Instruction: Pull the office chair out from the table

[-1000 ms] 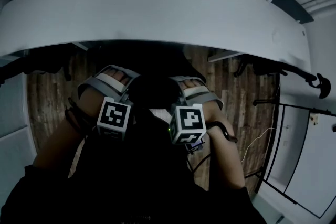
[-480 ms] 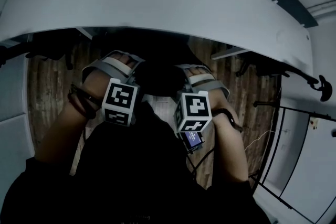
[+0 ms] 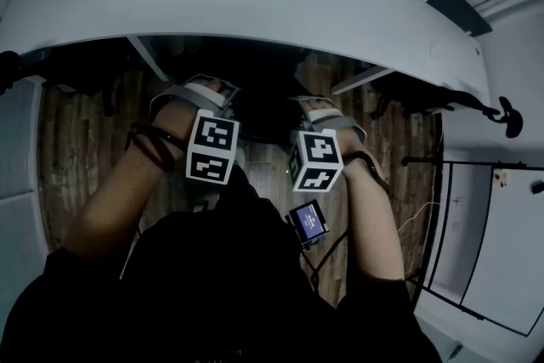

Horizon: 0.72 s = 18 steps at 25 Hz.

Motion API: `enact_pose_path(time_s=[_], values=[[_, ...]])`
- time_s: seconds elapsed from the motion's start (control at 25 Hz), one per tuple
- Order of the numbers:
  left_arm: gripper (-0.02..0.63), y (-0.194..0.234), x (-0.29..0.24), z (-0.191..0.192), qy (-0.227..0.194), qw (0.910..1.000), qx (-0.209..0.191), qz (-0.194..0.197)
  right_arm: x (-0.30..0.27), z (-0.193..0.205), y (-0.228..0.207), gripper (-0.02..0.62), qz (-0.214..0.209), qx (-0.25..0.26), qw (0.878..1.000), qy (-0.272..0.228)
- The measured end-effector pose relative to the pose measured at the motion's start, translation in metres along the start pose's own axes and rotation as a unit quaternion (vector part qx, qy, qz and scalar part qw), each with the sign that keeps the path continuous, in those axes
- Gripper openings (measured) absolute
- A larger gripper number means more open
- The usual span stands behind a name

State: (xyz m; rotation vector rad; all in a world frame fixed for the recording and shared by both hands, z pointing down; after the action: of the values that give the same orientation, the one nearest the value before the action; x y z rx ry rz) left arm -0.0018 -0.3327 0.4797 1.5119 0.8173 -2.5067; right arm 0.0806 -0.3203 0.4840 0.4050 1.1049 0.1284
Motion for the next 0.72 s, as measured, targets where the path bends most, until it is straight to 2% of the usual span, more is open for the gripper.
enact_pose_path(time_s=[0.12,0.2,0.24,0.52,0.72], values=[[0.367,-0.035,0.01,0.002,0.012,0.999,-0.043,-0.006,0.002,-0.024,0.026,0.33,0.002,-0.015,1.0,0.0],[0.416,-0.062,0.017,0.002,0.022,0.9971,-0.073,-0.004,0.005,-0.041,0.044,0.333,0.004,-0.023,1.0,-0.003],[0.418,-0.074,0.021,0.0,0.023,0.9964,-0.081,-0.006,0.007,-0.048,0.055,0.334,0.005,-0.027,1.0,-0.001],[0.413,-0.14,0.05,-0.015,0.013,0.9958,-0.091,-0.001,0.017,-0.088,0.117,0.334,0.008,-0.049,0.999,-0.002],[0.4,-0.187,0.066,-0.025,0.013,0.9949,-0.099,-0.011,0.024,-0.121,0.158,0.334,0.007,-0.045,0.999,0.001]])
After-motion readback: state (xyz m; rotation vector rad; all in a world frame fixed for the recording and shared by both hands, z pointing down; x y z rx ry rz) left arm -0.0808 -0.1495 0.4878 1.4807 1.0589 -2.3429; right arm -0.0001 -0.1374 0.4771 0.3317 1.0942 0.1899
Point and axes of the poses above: the fingertips, and each gripper's own axes: x backward along the fingers, y to its left, z out of its underside, the point moved 3 cm from there along x, backward along the fingers, and after that the axes turned 11 degrees about -y, right-handed, at the moved point
